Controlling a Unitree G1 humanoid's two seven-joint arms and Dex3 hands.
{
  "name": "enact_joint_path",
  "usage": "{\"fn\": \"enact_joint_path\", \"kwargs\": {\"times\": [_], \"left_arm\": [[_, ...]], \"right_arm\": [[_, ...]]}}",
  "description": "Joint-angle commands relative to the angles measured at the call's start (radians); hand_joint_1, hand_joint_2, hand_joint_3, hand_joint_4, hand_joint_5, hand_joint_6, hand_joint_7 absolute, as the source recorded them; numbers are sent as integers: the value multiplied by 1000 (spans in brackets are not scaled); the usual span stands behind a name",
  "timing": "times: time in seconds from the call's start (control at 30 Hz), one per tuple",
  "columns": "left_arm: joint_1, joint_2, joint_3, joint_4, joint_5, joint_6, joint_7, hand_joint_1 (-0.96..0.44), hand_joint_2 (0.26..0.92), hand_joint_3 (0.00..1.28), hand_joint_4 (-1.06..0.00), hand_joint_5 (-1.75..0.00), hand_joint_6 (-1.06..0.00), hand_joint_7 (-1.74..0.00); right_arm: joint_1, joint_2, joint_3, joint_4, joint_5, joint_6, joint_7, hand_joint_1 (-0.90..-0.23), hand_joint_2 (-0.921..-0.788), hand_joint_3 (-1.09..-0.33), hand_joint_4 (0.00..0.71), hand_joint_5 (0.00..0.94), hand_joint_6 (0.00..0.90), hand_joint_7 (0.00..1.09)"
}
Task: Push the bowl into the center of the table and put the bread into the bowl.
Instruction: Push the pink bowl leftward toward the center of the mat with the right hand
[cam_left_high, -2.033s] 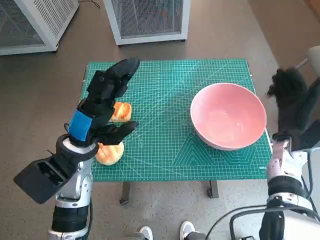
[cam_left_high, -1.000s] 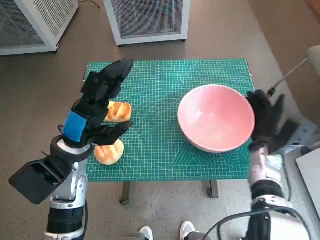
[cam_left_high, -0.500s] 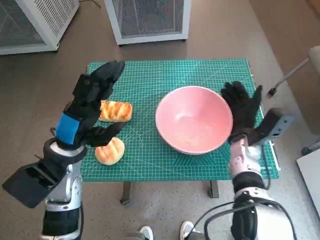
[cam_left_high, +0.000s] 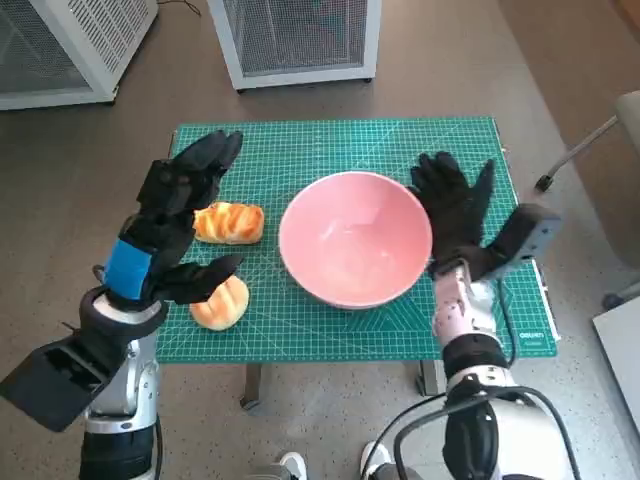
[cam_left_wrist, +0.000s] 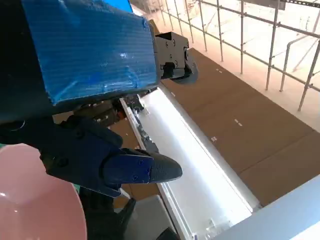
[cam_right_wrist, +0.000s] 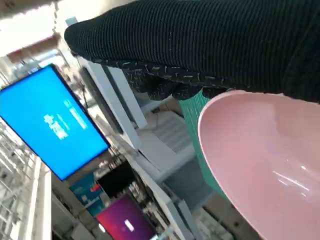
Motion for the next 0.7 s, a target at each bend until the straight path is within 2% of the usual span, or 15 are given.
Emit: {"fn": "enact_joint_path", "kwargs": {"times": [0.03, 0.2, 0.4, 0.53, 0.7], "left_arm": [[20, 4, 8, -27, -2, 5, 14, -551, 921, 319, -243, -21, -81, -430], [30, 2, 8, -36, 5, 8, 26, -551, 921, 319, -244, -19, -87, -420], [41, 6, 12, -42, 11, 7, 35, -549, 921, 317, -250, -12, -108, -380], [44, 17, 24, -41, 5, 11, 37, -551, 921, 318, -253, -9, -117, -363], [32, 41, 48, -24, 1, 13, 35, -561, 921, 320, -253, -7, -122, -350]], "right_arm": [[-7, 15, 12, 16, -23, 26, -24, -442, -921, -632, 251, 3, 90, 445], [-16, 11, 31, 15, -44, 30, -28, -444, -921, -649, 267, 9, 111, 434], [-22, -22, 70, 6, -93, -8, -29, -433, -921, -727, 277, 9, 128, 429], [-31, -35, 86, -10, -113, -74, -26, -416, -921, -744, 289, 14, 130, 432], [-29, -41, 97, -55, -109, -214, 57, -411, -921, -711, 295, 11, 111, 482]]}}
